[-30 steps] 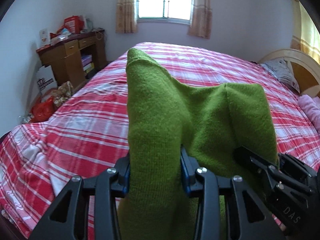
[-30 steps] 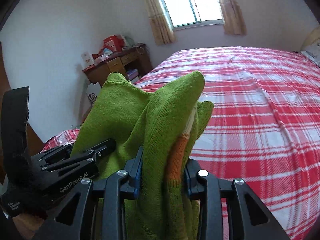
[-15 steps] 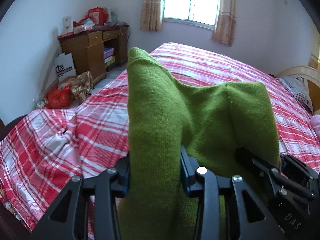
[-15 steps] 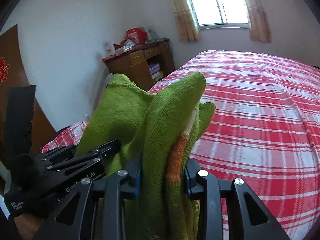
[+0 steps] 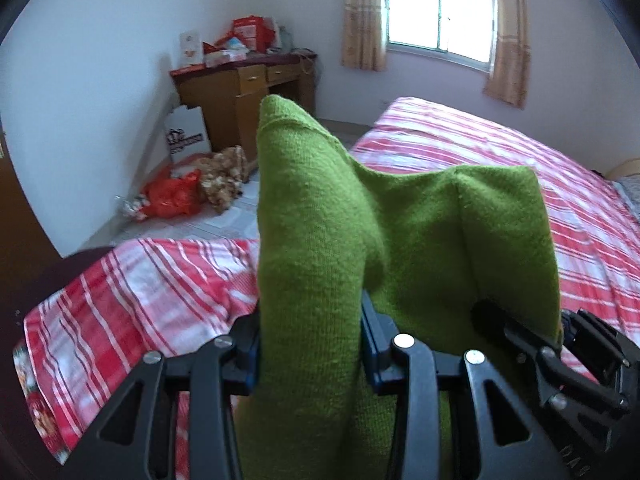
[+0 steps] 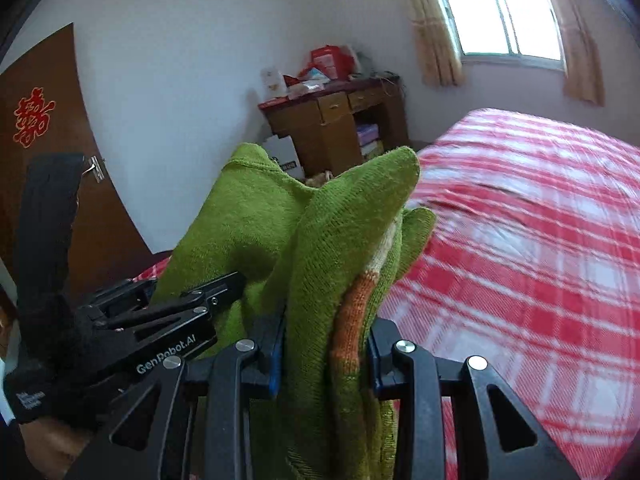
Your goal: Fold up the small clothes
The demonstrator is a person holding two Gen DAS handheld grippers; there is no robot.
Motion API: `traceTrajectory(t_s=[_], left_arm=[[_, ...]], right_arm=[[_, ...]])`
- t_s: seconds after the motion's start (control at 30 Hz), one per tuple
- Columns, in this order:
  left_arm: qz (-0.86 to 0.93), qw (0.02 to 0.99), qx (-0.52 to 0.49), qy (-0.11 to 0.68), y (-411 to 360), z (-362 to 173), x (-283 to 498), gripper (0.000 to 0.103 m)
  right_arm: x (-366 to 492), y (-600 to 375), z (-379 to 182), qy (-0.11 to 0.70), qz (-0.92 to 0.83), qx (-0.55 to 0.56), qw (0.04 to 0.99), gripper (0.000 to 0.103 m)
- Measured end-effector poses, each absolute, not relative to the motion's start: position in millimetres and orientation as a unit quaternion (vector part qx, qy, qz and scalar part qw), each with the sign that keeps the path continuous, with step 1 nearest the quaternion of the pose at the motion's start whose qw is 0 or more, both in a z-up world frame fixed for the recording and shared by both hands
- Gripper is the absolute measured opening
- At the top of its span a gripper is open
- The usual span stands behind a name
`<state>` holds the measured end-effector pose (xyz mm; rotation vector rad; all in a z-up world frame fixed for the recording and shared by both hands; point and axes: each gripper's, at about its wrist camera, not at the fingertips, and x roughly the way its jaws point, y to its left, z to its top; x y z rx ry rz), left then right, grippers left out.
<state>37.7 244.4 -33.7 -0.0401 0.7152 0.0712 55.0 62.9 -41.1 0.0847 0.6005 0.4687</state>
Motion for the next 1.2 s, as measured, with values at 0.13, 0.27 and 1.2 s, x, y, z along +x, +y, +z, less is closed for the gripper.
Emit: traceTrajectory(t_s=[0.13,0.27,1.2], left_arm=[[0.052,0.934,-0.011,0.353,244,-53,70,0.04],[0.074,0.925,0.003,0.374,240,-80,94,0.04],[0.015,0.9,-0.192,0.392,317,-73,19,0.077]], right_arm=[[86,82,-60,0.27,0.214,-0.002,0.939,0.032],[124,85,-89,0.285,0.194,-0.036,0.938,0.031],[50,16,-76,0.322,0.217,0.052,0.92,0.062]])
